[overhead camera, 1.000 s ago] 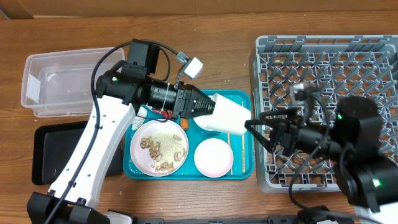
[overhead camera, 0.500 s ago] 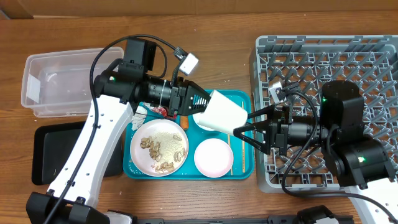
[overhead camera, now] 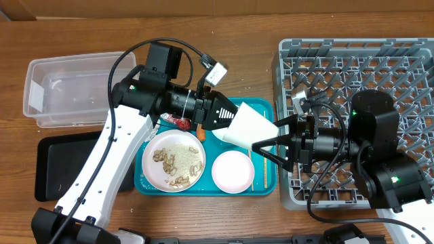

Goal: Sort waste into correct bins and load items into the dishwasher
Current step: 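Pass the white cup from the left gripper to the right gripper, then lower the white cup into the dish rack and release with right gripper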

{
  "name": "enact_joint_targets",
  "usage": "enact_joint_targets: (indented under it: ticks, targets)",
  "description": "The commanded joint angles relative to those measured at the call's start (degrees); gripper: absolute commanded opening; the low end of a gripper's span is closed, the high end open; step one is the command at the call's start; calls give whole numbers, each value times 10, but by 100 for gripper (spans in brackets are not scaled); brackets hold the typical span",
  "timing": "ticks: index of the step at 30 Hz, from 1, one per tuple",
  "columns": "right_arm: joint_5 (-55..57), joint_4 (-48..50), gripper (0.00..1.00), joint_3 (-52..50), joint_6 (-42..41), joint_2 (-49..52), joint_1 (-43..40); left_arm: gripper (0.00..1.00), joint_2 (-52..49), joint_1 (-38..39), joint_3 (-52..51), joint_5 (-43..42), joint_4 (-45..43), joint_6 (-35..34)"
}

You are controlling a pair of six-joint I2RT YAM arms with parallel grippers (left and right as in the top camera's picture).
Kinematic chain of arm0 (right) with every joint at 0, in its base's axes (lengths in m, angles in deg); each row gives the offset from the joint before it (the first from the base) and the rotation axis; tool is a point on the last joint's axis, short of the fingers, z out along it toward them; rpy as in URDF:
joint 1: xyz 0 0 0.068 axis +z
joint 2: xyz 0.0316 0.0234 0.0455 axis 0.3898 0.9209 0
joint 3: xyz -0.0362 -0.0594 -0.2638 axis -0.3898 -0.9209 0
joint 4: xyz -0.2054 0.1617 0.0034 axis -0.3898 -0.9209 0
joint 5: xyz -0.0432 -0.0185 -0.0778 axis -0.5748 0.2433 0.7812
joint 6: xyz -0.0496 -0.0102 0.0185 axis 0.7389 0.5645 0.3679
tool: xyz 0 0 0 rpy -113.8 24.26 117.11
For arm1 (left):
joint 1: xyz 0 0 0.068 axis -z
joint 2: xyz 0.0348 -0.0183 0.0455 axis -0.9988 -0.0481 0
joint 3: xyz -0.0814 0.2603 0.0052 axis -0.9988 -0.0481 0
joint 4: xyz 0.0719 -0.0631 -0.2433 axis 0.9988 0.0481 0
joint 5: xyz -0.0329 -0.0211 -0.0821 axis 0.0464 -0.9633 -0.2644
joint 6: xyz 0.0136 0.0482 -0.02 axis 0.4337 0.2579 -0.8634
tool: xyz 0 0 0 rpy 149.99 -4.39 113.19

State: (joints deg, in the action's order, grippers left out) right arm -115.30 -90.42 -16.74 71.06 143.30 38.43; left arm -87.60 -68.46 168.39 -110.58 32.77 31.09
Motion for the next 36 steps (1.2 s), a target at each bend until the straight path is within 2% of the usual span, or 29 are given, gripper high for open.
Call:
enact_joint_targets:
  ticks: [1, 2, 3, 4, 7, 11, 15, 22, 28, 36]
  targets:
    - [16, 7, 51, 14, 2, 0, 5, 32, 3, 25, 4, 22, -25, -30]
    - [24, 7, 51, 14, 2, -3, 5, 46, 3, 25, 4, 22, -36, -42]
    - [38, 7, 51, 14, 2, -8, 5, 56, 3, 25, 4, 23, -52, -58]
    - [71, 0, 51, 14, 2, -23, 5, 80, 3, 24, 4, 23, -87, -86]
    - [159, -51, 50, 19, 1, -51, 3, 89, 3, 14, 4, 25, -140, -134]
    - [262, -165, 47, 35, -12, -81, -20, 90, 3, -3, 4, 27, -184, -173]
    - [345, -268, 47, 55, -28, -94, -64, 90, 3, -20, 4, 33, -190, -177]
    - [490, -428, 49, 66, -77, -81, -157, 78, 4, -31, 4, 48, -189, -203]
    - [558, -519, 49, 66, -79, -21, -206, 70, 14, -30, 4, 162, -141, -206]
    - [563, -524, 49, 66, -71, 97, -208, 68, 40, 5, 4, 367, -45, -186]
